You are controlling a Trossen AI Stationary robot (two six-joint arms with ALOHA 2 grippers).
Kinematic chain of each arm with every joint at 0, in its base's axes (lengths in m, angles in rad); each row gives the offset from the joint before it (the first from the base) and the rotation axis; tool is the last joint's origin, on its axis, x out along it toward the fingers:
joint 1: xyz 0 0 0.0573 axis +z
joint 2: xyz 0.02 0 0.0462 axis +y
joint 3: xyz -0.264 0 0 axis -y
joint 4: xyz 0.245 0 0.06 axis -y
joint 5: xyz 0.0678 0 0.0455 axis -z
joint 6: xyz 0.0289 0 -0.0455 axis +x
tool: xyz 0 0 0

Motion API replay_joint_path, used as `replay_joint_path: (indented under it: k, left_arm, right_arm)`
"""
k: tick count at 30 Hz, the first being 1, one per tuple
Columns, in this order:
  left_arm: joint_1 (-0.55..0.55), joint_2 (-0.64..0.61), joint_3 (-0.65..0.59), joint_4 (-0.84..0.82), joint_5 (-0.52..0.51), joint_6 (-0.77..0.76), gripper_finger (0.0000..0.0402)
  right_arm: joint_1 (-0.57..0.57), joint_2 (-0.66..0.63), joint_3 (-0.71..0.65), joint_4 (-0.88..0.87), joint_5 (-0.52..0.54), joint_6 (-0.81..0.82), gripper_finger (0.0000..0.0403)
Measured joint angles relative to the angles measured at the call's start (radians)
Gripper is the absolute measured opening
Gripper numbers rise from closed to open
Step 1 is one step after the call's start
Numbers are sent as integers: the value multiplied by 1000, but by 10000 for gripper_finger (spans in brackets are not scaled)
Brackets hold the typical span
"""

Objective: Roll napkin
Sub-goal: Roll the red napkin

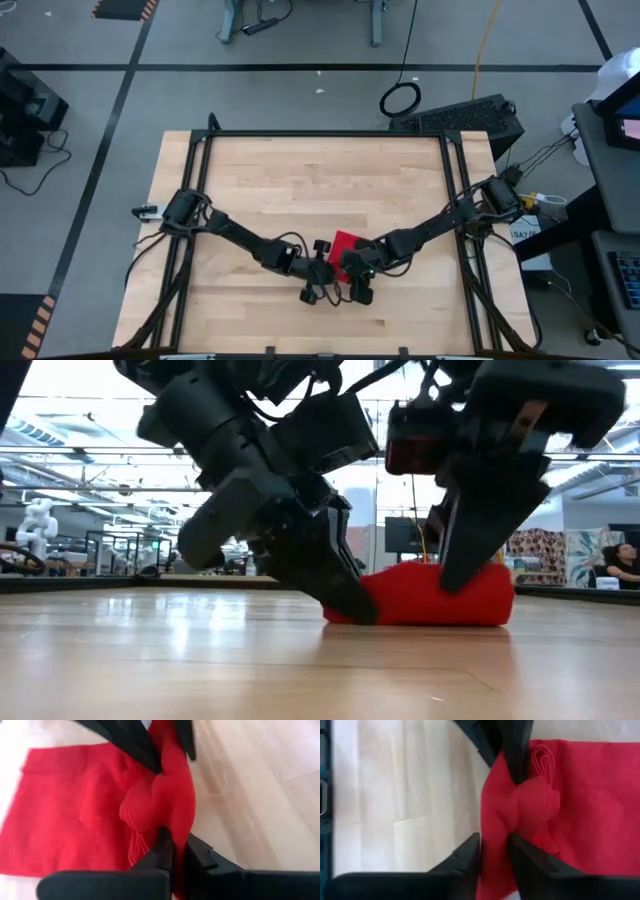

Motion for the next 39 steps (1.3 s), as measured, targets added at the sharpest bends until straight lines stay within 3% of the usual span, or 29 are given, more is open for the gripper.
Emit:
replay_joint_path:
  k: [6,12,19,22,27,34,39]
  left_arm:
    - [36,0,61,-116,228,-104,14]
    - [90,3,87,-142,427,-183,12]
    - [150,3,99,-165,600,-278,12]
    - [173,3,99,-164,629,-308,12]
    - [201,3,100,-176,673,-347,12]
    - [215,3,100,-186,700,-373,12]
    - [215,3,100,-183,700,-373,12]
  right_arm:
    - [75,-78,0,-29,102,-9,155]
    - [267,-127,2,-9,389,-56,174]
    - [448,0,2,50,731,-112,206]
    - [470,68,2,101,849,-137,225]
    - [452,149,2,156,954,-160,242]
    - [416,179,2,165,1002,-163,224]
    - [417,179,2,224,1066,-258,214]
